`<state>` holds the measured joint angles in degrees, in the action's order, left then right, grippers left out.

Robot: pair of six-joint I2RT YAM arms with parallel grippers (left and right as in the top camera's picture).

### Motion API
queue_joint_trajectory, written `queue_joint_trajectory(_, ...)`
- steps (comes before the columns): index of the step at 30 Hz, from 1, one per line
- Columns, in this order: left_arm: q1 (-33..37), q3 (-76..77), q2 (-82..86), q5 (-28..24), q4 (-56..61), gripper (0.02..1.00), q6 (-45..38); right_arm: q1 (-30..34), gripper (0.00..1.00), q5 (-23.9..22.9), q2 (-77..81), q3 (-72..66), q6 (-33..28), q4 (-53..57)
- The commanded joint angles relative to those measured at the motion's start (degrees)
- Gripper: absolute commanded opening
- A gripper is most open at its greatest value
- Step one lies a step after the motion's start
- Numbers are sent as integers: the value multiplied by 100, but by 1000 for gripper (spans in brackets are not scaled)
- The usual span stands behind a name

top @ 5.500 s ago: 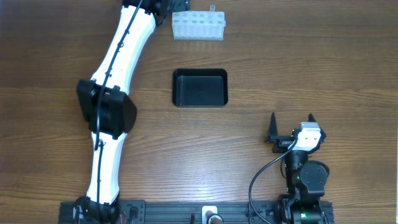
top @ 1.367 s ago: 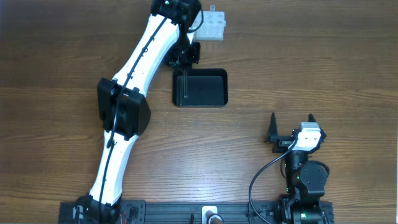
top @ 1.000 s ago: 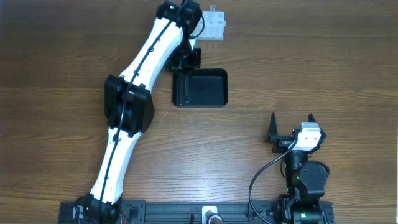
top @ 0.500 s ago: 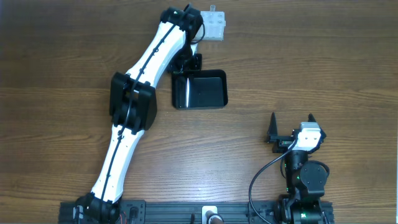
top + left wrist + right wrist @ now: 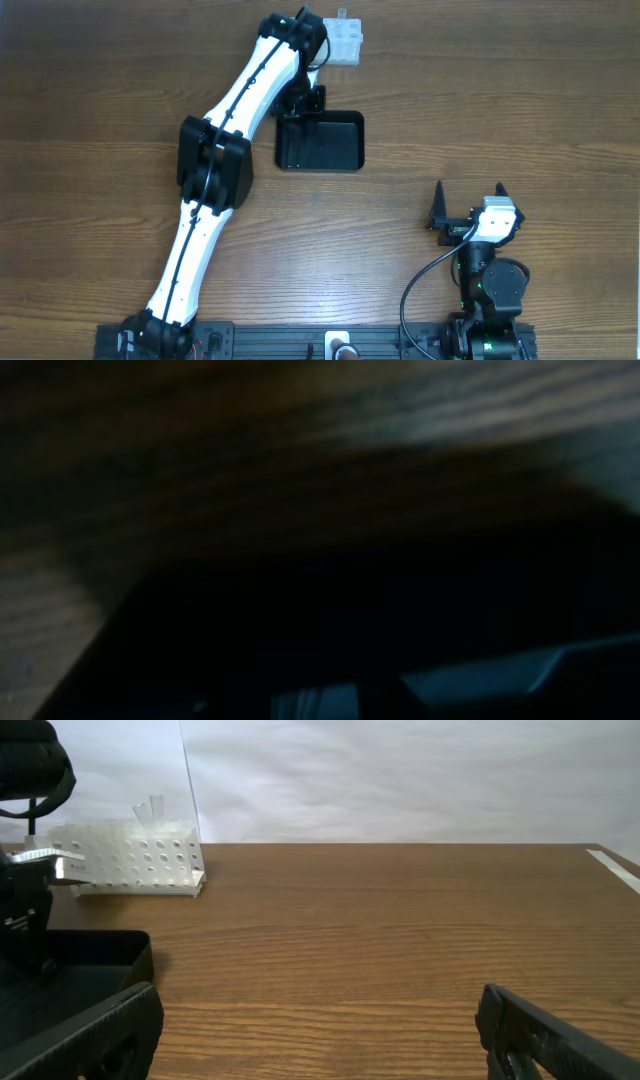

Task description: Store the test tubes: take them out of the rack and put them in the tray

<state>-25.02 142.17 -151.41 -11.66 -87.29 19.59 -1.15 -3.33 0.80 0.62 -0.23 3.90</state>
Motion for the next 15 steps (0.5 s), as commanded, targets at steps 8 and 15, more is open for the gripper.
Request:
queue_joint_trajectory(8, -61, 684, 1163, 382, -127, 378, 44, 33, 991, 50, -52, -31, -9, 22)
queue_joint_trajectory(15, -61, 684, 2065, 1469, 367, 542, 44, 33, 991, 50, -52, -31, -9, 22)
